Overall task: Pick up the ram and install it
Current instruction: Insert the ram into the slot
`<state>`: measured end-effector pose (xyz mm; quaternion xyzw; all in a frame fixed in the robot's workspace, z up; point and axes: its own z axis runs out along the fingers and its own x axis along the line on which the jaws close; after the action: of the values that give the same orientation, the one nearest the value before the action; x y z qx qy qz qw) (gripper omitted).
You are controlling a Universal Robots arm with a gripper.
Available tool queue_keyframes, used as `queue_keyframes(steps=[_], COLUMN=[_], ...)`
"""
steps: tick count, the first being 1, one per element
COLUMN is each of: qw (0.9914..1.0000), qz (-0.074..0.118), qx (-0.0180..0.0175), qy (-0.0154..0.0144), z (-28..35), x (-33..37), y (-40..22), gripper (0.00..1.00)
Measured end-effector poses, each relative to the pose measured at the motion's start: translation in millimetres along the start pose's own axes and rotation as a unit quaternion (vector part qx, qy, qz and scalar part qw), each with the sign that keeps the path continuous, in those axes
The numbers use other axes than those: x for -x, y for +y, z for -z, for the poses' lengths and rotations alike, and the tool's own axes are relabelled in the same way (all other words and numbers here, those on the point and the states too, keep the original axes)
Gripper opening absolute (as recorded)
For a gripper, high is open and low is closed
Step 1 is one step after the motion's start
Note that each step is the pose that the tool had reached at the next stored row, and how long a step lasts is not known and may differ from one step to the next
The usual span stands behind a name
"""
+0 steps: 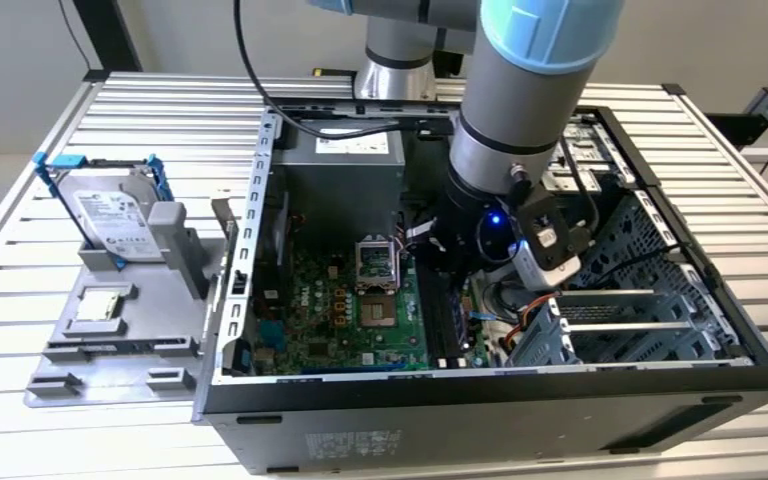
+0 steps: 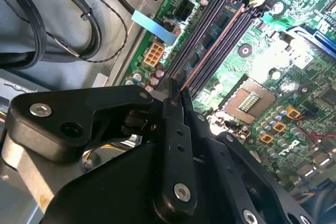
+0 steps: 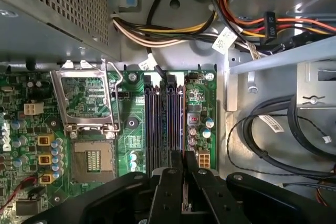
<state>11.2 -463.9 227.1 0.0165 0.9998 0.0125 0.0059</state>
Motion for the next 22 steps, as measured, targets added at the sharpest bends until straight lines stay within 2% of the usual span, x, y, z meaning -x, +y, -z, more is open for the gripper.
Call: queue_keyframes(steps=[5, 12, 22], qw=[1.0, 1.0, 1.0], qz=[0.0, 0.0, 0.001], qx=[0.0, -0.0002, 0.0025], qy=[0.0002, 0.0003, 0.0003], z=[0.0, -1.4, -4.5], x=[0.1, 1.1, 1.6], y=[-2.4, -2.6, -2.8], gripper=[0.0, 0.0, 0.0])
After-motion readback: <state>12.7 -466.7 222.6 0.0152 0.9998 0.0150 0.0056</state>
